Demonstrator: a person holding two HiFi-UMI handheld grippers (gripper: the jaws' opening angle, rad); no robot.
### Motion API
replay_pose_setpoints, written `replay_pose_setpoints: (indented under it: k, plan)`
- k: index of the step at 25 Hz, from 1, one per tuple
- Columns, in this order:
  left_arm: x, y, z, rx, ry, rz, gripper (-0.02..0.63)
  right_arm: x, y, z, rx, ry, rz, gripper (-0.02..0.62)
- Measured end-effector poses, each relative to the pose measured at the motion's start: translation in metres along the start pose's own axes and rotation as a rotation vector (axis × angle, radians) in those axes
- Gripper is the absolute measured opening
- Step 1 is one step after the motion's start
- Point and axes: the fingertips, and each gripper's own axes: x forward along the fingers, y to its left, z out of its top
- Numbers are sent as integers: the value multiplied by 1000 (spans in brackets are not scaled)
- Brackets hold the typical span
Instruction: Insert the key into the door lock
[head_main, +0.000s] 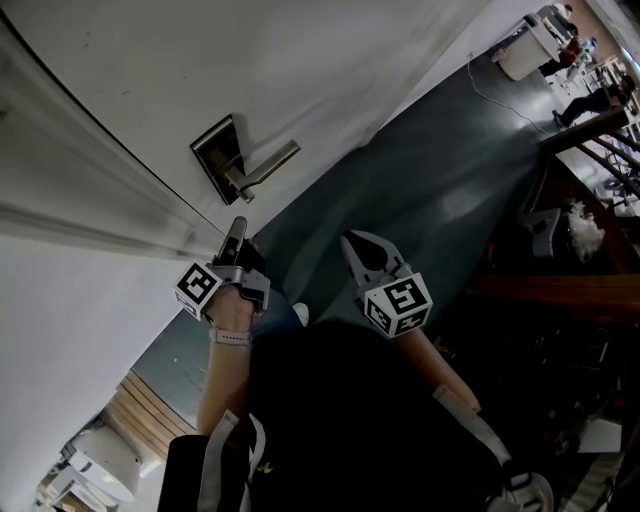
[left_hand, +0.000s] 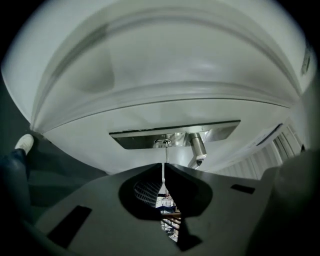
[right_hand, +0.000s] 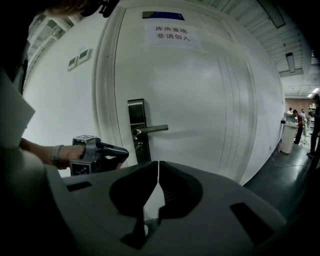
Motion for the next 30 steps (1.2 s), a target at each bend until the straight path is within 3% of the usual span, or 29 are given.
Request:
replay_pose_setpoints:
  k: [7, 14, 30]
  plan:
    - [-40, -15, 1, 192, 7, -15, 9, -2, 21, 9, -19, -32, 58, 18]
    - [-79, -47, 3, 567, 56, 1, 9, -4, 48, 25, -44, -70, 125, 17]
    - [-132, -120, 6, 1171, 57, 47, 9, -20, 96, 76, -115, -190, 210, 17]
